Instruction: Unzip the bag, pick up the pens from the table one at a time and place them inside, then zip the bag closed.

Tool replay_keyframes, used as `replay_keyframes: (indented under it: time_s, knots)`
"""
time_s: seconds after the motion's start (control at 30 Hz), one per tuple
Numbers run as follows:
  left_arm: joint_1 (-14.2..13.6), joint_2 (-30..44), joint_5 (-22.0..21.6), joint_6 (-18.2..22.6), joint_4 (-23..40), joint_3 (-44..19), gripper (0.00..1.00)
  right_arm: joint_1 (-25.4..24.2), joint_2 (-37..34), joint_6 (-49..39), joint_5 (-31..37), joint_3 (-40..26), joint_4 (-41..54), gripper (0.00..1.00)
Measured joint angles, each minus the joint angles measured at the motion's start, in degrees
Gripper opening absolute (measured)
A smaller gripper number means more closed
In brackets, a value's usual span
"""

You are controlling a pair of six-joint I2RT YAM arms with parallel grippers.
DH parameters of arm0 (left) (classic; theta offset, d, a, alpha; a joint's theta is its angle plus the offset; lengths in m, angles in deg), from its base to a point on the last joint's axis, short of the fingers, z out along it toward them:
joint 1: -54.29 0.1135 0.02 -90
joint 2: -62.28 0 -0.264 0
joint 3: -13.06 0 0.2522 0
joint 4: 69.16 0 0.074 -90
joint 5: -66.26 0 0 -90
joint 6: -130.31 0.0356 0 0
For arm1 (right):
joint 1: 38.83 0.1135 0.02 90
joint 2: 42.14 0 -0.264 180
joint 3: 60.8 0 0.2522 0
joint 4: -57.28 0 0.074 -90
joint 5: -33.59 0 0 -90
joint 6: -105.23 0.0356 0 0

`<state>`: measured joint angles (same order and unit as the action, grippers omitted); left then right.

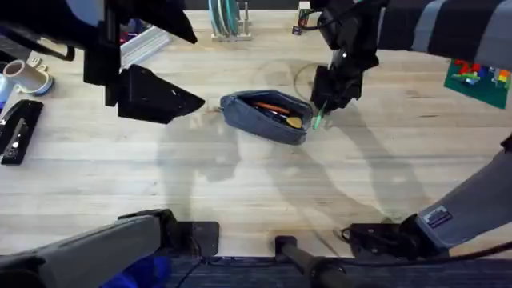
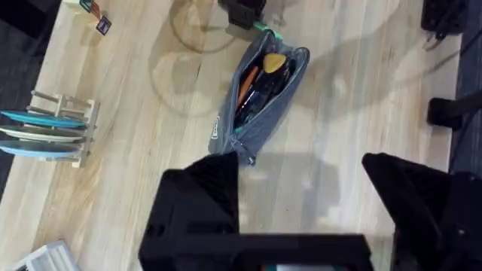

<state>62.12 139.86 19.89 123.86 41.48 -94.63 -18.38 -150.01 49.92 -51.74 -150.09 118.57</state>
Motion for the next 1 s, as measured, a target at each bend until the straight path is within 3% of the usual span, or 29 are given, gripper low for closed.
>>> replay_keyframes:
  time_s: [0.5, 0.87, 1.0]
  knots:
    - [0.0, 0.0, 0.0, 0.0, 0.0, 0.0, 0.993, -0.4, 0.5, -4.5, 0.0, -0.2, 4.1, 0.031]
    - [0.0, 0.0, 0.0, 0.0, 0.0, 0.0, 0.993, -0.4, 9.9, -13.8, -0.2, -5.1, 9.8, 0.031]
    - [0.0, 0.0, 0.0, 0.0, 0.0, 0.0, 0.993, -0.5, 13.0, -20.3, -3.4, -7.5, 10.2, 0.031]
